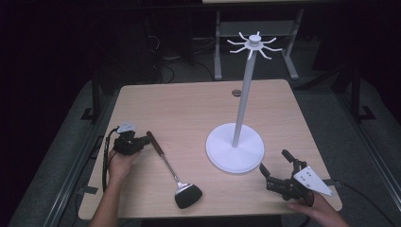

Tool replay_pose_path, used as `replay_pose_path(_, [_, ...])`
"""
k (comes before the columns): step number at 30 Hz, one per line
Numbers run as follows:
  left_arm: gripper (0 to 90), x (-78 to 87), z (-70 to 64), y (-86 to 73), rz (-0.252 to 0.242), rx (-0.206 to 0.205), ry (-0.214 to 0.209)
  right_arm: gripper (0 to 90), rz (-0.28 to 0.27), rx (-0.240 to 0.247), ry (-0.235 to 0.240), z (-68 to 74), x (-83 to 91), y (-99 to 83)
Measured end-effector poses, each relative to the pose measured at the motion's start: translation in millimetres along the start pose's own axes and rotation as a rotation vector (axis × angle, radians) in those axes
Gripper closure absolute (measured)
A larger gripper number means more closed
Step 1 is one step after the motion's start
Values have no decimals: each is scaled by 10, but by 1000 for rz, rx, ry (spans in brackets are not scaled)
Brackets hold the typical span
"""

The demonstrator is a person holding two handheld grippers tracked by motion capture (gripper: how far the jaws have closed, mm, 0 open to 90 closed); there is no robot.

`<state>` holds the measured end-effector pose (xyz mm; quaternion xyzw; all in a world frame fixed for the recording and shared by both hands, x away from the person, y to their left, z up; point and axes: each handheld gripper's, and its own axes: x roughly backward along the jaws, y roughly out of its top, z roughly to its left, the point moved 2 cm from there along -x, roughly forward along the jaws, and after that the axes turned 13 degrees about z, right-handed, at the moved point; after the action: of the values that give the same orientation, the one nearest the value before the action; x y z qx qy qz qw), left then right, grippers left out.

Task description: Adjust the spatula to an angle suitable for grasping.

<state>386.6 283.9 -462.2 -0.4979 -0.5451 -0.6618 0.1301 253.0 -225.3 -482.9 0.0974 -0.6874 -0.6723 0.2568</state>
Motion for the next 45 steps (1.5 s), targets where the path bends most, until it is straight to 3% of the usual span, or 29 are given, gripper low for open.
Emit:
replay_pose_path(8, [896, -73, -15, -54, 4, 22, -54, 55, 1, 3, 1, 1, -2, 1])
replay_pose_path(16, [896, -130, -77, -50, 40, -10, -52, 55, 2, 5, 1, 3, -4, 1])
replay_pose_path(36, [896, -222, -264, 15, 39, -34, -66, 55, 2, 8, 2, 2, -5, 2])
replay_pose_path(45, [896, -257, -288, 68, 41, -38, -62, 55, 3, 8, 1, 3, -5, 2])
